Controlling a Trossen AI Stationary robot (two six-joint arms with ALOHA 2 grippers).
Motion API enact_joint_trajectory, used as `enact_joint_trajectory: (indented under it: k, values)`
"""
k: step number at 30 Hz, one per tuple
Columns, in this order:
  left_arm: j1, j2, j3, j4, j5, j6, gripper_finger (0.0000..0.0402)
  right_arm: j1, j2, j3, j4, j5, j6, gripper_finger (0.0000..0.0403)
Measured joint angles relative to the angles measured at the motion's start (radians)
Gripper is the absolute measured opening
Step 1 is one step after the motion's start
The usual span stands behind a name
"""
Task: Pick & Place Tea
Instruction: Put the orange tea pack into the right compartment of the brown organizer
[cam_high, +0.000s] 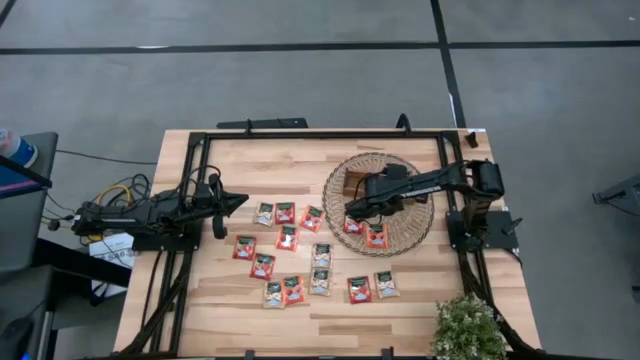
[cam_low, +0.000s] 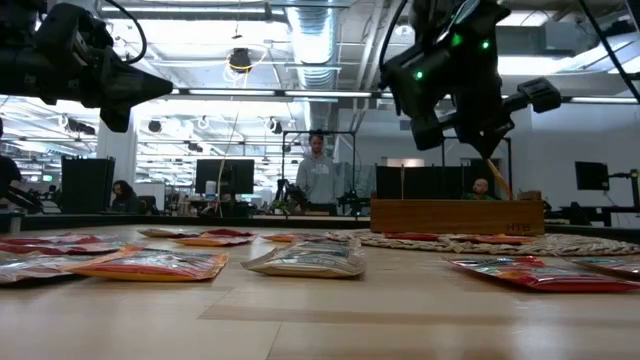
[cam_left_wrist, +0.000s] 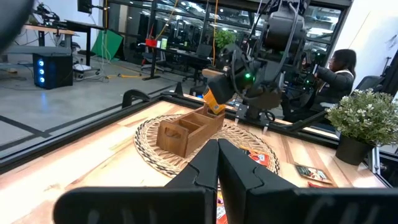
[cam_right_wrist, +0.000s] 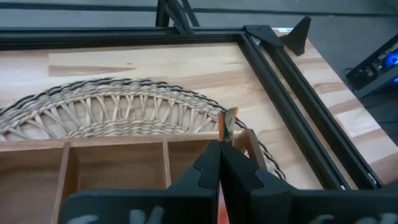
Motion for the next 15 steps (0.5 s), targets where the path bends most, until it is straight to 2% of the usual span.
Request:
enact_joint_trajectory:
  k: [15]
  values:
    - [0.000, 0.000, 0.000, 0.000, 0.000, 0.000, 0.0000, -0.064, 0.021, -0.002, 0.000, 0.066, 0.044, 0.0000]
